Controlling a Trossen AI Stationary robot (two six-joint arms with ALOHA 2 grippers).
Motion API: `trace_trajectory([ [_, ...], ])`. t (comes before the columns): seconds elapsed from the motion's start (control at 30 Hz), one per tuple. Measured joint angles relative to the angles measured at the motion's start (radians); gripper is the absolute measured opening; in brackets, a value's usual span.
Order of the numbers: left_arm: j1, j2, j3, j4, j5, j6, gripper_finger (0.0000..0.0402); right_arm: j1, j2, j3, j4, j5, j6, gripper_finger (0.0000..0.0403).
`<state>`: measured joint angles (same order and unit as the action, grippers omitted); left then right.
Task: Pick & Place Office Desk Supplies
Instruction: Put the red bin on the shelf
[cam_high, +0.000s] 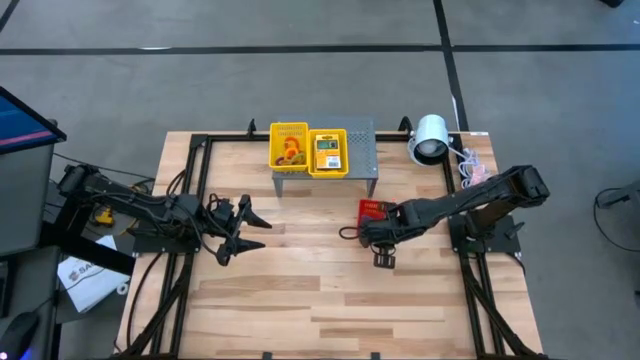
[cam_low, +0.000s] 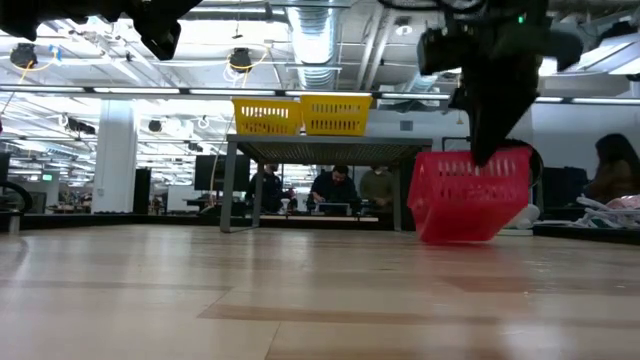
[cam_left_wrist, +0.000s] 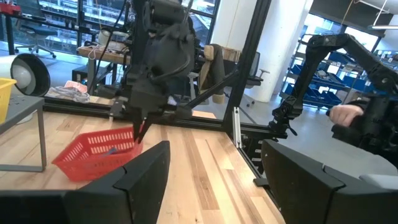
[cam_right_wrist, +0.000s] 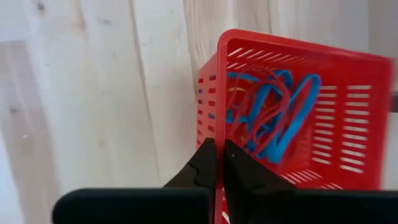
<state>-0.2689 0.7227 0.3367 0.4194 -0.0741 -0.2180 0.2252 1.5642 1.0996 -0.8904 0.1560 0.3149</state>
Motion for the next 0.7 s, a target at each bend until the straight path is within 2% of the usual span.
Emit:
trace_trajectory([
  [0.37, 0.0, 0.0, 0.0, 0.0, 0.0, 0.0, 0.025, 0.051, 0.0, 0.167, -0.183, 0.038, 0.034, 0.0],
  [0.7, 0.0, 0.0, 0.0, -0.001, 0.0, 0.0, 0.025, 0.112, 0.0, 0.314, -0.361, 0.133, 0.1, 0.0],
])
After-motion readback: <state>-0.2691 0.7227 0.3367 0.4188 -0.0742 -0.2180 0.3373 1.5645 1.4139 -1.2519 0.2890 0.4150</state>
